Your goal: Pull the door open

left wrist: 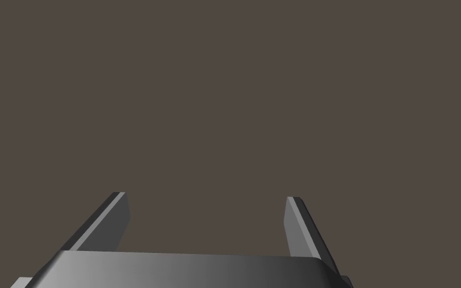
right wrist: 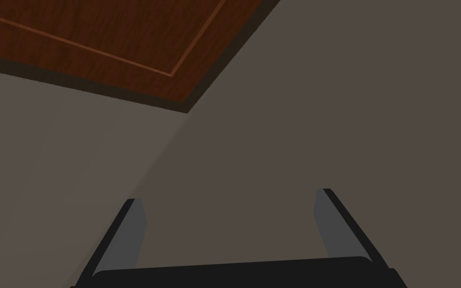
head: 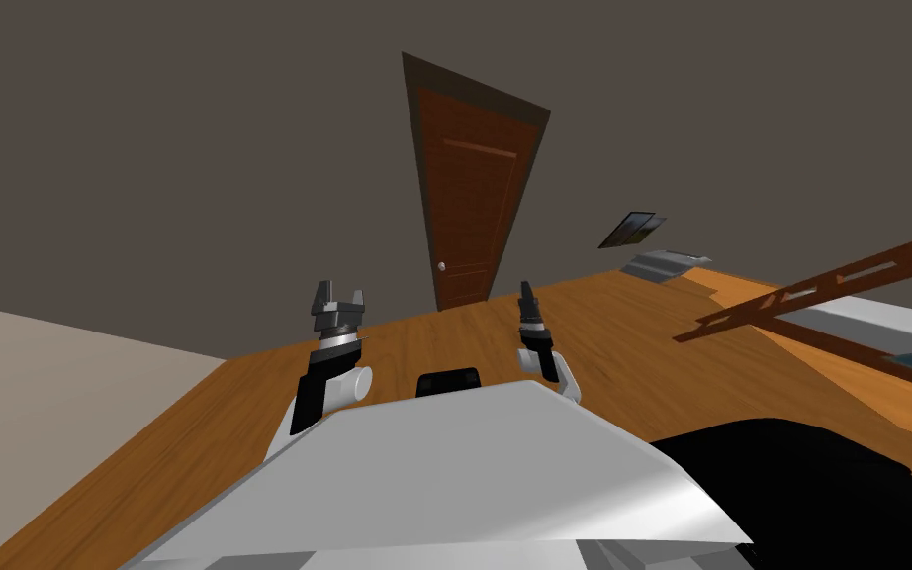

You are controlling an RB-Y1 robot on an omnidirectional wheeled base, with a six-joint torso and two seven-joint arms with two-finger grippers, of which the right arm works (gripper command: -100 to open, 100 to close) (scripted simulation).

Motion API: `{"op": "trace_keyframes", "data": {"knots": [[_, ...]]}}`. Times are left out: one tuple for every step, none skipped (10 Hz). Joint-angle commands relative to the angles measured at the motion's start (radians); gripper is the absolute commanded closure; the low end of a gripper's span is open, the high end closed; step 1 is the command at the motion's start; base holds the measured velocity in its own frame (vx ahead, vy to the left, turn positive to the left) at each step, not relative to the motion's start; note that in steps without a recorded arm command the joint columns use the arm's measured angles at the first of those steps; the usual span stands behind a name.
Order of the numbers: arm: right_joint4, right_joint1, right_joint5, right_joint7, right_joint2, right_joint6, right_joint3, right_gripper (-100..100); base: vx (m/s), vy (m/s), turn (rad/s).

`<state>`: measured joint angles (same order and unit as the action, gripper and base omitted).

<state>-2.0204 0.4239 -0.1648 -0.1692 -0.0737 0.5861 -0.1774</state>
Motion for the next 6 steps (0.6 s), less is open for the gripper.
{"op": "trace_keyframes", "data": {"knots": [[0.029,-0.007,-0.011,-0.031,-0.005,0.006,-0.012,-100,0.102,0.024,0.074],[0.049,-0.012,-0.018,-0.050,-0.007,0.011,-0.020,-100,0.108,0.022,0.079],[0.069,-0.017,-0.026,-0.069,-0.008,0.015,-0.027,-100,0.104,0.039,0.084],[0.090,-0.022,-0.033,-0.088,-0.010,0.020,-0.034,-100,0.100,0.044,0.082],[0.110,-0.027,-0.040,-0.107,-0.012,0.025,-0.041,-100,0.094,0.030,0.082],[0.131,-0.033,-0.048,-0.127,-0.013,0.030,-0.049,-100,0.090,0.027,0.080]]}}
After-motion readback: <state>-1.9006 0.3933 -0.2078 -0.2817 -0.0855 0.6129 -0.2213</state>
